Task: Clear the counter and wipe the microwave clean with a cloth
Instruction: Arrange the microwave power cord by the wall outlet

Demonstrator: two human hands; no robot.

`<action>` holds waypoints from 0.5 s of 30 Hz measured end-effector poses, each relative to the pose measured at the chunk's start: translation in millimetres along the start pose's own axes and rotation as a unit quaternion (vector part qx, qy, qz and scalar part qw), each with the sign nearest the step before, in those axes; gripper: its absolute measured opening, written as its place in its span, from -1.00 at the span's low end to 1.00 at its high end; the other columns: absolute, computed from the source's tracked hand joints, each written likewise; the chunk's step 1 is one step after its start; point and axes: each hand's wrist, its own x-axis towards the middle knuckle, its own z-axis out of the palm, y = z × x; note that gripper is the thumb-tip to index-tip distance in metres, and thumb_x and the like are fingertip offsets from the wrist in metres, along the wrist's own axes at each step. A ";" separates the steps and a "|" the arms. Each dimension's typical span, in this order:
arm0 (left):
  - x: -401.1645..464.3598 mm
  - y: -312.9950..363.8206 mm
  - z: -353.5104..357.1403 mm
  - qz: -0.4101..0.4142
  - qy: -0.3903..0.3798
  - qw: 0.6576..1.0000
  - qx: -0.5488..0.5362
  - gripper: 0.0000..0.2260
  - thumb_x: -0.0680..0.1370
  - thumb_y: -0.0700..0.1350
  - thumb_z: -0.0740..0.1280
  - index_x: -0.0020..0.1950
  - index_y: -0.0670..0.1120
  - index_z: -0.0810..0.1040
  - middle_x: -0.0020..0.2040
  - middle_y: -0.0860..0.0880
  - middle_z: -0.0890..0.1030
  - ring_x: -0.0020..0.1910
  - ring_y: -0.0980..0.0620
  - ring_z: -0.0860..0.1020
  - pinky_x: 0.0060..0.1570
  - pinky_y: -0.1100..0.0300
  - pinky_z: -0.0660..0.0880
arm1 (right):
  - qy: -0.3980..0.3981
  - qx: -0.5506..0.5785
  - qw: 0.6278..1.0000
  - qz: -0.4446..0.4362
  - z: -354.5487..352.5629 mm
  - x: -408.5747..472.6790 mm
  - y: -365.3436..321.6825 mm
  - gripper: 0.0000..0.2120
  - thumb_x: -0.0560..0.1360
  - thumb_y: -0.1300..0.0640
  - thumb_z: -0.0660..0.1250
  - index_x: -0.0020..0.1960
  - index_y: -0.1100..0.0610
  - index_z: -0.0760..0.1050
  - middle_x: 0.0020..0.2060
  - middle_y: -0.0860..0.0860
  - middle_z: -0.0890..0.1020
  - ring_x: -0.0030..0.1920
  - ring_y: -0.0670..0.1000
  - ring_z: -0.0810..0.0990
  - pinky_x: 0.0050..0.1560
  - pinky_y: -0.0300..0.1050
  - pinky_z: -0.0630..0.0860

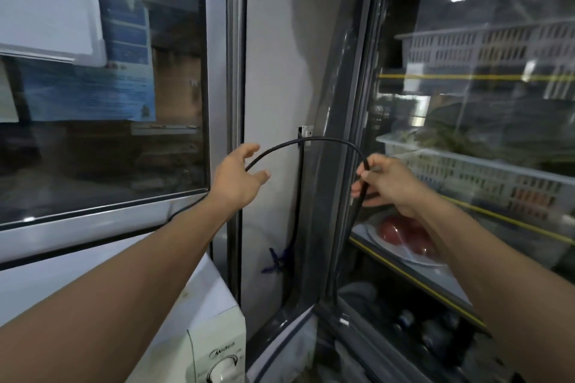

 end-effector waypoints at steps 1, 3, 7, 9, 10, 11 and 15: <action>-8.0 -0.6 2.8 0.004 -0.013 1.000 -0.003 -0.54 0.49 -0.15 0.40 0.36 -0.05 0.39 0.30 0.00 0.48 0.29 0.03 0.42 0.19 0.26 0.28 | 0.013 -0.004 1.000 -0.002 -2.2 -1.3 -6.6 -0.76 0.62 0.26 0.09 -0.20 0.07 0.36 -0.33 0.09 0.56 -0.32 0.04 0.59 -0.39 -0.13 0.55; -24.4 -2.1 10.3 0.002 -0.049 0.999 -0.013 -0.57 0.49 -0.16 0.40 0.34 -0.07 0.41 0.24 -0.01 0.51 0.23 0.04 0.44 0.20 0.22 0.34 | 0.031 -0.013 0.999 -0.005 -4.9 -3.4 -20.8 -0.75 0.62 0.25 0.09 -0.20 0.07 0.36 -0.34 0.09 0.56 -0.31 0.05 0.59 -0.31 -0.06 0.56; -52.4 -7.0 31.2 -0.037 -0.132 0.989 -0.063 -0.57 0.50 -0.19 0.39 0.34 -0.14 0.41 0.25 -0.08 0.51 0.23 -0.01 0.45 0.19 0.23 0.36 | 0.055 -0.021 0.998 -0.009 -3.9 -4.2 -48.5 -0.75 0.62 0.23 0.10 -0.21 0.06 0.35 -0.33 0.09 0.56 -0.30 0.04 0.60 -0.34 -0.04 0.57; -61.2 -10.5 45.6 -0.058 -0.167 0.980 -0.089 -0.58 0.50 -0.20 0.37 0.35 -0.15 0.40 0.29 -0.10 0.49 0.27 -0.01 0.44 0.15 0.32 0.33 | 0.059 -0.013 0.998 -0.010 -0.7 -1.5 -59.5 -0.75 0.62 0.23 0.09 -0.22 0.07 0.35 -0.33 0.09 0.56 -0.31 0.04 0.60 -0.35 -0.03 0.59; -63.9 -11.9 53.3 -0.068 -0.179 0.977 -0.098 -0.58 0.51 -0.20 0.37 0.36 -0.15 0.39 0.31 -0.10 0.47 0.29 -0.02 0.43 0.13 0.34 0.32 | 0.059 -0.007 0.998 -0.010 0.8 0.5 -64.2 -0.74 0.62 0.24 0.09 -0.22 0.08 0.34 -0.34 0.10 0.55 -0.32 0.05 0.59 -0.33 -0.02 0.58; -65.3 -13.2 61.3 -0.076 -0.188 0.974 -0.103 -0.58 0.51 -0.20 0.36 0.36 -0.15 0.38 0.31 -0.09 0.47 0.30 -0.02 0.42 0.14 0.33 0.31 | 0.059 0.000 0.998 -0.012 2.3 3.3 -68.5 -0.74 0.63 0.25 0.08 -0.22 0.08 0.34 -0.34 0.10 0.55 -0.32 0.05 0.59 -0.31 0.00 0.57; -62.2 -19.3 89.4 -0.104 -0.184 0.969 -0.129 -0.65 0.51 -0.20 0.36 0.28 -0.18 0.42 0.05 -0.07 0.55 0.05 0.02 0.51 0.03 0.26 0.41 | 0.057 0.018 0.998 -0.033 3.4 20.1 -80.8 -0.75 0.63 0.23 0.08 -0.21 0.09 0.35 -0.33 0.10 0.57 -0.32 0.03 0.61 -0.37 -0.04 0.58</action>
